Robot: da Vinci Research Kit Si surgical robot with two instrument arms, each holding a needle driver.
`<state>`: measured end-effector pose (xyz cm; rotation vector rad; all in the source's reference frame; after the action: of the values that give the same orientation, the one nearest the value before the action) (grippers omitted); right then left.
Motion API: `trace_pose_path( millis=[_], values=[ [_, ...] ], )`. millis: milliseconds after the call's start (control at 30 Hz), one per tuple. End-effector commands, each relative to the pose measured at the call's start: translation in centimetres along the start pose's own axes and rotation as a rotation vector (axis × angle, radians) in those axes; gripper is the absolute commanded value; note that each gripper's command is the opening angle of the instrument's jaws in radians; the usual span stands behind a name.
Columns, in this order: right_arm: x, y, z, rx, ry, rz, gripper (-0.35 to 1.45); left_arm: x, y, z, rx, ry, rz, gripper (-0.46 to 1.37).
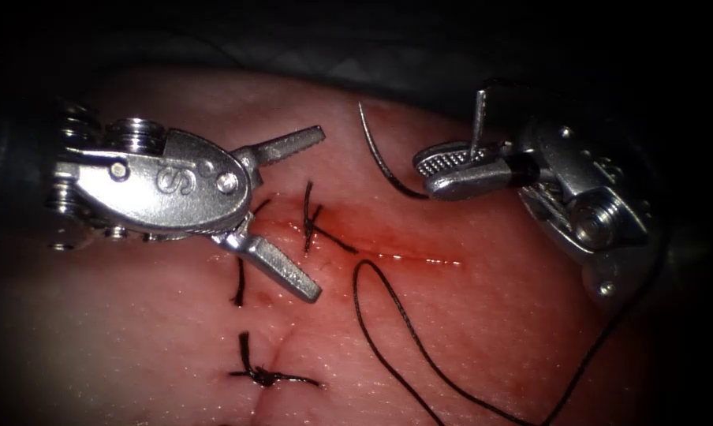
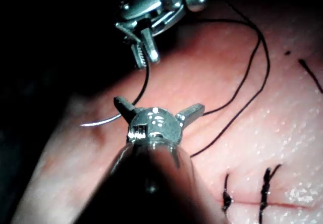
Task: Wound Closure
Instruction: Hand the needle back to the left to adjust
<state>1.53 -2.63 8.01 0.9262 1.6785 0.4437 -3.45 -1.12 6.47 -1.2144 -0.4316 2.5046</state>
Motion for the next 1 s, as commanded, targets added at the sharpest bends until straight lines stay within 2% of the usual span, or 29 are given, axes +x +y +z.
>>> trace_pose_path(
  millis=[33, 233, 333, 533, 733, 1000],
  values=[
    [-0.01, -0.01, 0.0, -0.002, -0.002, 0.0, -0.35, 0.01, -0.01, 0.01, -0.01, -0.006, 0.011, 1.09],
    [-0.06, -0.17, 0.02, 0.057, -0.049, -0.007, -0.35, -0.03, -0.23, 0.08, -0.081, -0.08, 0.079, 1.06],
    [-0.07, -0.22, 0.05, 0.063, -0.048, -0.012, -0.35, -0.08, -0.29, 0.11, -0.107, -0.117, 0.095, 1.03],
    [-0.07, -0.27, 0.13, 0.07, -0.043, -0.033, -0.35, -0.25, -0.23, 0.25, -0.176, -0.188, 0.142, 1.01],
    [-0.08, -0.21, 0.22, 0.097, -0.059, -0.036, -0.35, -0.39, -0.01, 0.44, -0.256, -0.187, 0.194, 1.01],
    [-0.16, -0.16, 0.46, 0.15, -0.086, -0.044, -0.35, -0.29, 0.0, 0.65, -0.305, -0.156, 0.244, 1.02]
  ],
)
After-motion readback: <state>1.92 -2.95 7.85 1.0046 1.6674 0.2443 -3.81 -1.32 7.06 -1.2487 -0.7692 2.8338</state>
